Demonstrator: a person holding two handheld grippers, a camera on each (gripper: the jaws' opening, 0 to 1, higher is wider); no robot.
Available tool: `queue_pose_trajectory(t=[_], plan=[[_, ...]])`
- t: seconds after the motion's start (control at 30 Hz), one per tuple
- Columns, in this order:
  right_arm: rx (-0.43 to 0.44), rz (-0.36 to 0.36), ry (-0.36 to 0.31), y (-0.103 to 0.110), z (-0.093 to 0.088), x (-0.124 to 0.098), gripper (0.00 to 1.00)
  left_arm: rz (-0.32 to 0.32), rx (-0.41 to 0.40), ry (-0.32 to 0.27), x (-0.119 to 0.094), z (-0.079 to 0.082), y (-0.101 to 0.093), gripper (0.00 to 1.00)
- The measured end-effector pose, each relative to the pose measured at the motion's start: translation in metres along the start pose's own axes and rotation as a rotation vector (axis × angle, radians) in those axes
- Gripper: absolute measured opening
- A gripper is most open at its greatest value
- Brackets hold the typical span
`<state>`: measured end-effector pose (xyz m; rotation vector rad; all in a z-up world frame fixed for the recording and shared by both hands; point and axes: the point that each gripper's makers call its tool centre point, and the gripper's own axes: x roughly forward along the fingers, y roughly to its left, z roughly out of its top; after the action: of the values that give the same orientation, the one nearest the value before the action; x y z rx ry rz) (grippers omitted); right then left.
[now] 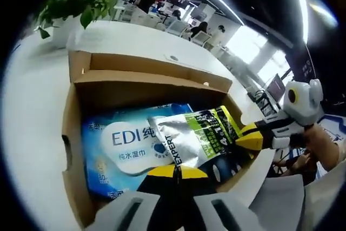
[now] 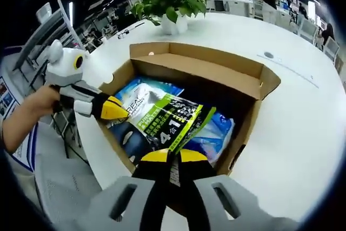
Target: Operate the shoe box by opening the lid, removing the specified soft item, and placing it in the target area until the item is outside and the box remains undamaged.
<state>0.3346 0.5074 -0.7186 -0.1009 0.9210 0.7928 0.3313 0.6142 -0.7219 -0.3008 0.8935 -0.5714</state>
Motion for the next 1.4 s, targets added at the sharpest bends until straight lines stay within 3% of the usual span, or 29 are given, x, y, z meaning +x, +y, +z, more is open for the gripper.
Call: queue_pose_trajectory(t=[0.37,0.7,0.97,1.4], plan=[[0.022,0.001,-0.049,0.001,0.011,-0.014,0.0,-0.005,0.021,-0.039,-0.011,0.013,-0.009,0.0],[0.049,-0.008,-0.081,-0.007,0.017,-0.037,0.0,-0.024,0.058,-0.07,-0.015,0.033,-0.032,0.0],[0.107,-0.019,-0.105,-0.025,0.019,-0.057,0.0,-0.045,0.062,-0.079,-0.008,0.042,-0.054,0.0],[0.15,-0.067,-0.099,-0.059,0.005,-0.078,0.0,-0.091,0.077,-0.091,0.014,0.054,-0.087,0.0]])
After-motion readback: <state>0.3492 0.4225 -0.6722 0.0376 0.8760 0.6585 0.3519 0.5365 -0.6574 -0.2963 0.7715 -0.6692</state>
